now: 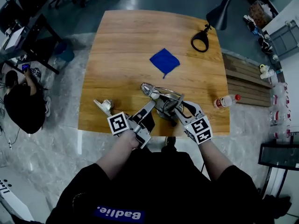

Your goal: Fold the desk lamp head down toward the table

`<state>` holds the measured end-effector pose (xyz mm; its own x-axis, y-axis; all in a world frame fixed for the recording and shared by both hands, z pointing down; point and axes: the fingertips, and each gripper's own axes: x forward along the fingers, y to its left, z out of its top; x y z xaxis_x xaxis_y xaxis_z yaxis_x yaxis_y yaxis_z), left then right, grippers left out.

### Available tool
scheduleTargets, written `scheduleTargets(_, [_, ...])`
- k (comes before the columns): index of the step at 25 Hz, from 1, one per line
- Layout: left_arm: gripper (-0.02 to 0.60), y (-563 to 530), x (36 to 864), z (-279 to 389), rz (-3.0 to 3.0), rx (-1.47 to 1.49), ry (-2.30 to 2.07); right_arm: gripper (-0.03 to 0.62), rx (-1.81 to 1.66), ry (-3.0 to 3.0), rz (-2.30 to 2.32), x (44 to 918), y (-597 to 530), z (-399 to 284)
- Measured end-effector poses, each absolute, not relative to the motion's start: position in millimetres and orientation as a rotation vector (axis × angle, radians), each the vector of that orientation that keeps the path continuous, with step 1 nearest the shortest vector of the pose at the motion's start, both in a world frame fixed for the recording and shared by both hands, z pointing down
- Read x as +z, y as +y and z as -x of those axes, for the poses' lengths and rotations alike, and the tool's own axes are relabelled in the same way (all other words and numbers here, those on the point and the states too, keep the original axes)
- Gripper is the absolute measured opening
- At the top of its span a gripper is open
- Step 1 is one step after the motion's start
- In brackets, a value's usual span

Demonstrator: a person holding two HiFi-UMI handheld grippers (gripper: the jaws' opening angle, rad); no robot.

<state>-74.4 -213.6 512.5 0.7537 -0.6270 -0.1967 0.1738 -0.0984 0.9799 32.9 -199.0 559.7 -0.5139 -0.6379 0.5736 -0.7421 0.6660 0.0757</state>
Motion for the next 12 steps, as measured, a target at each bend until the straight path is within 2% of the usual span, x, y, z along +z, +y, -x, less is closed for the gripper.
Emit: scheduleTargets(12, [0.133, -120.3, 492.6, 42.5, -1.704, -0.623, -0.603, 0.140, 0.279, -2.523, -1.043, 527.0, -89.8, -64.5])
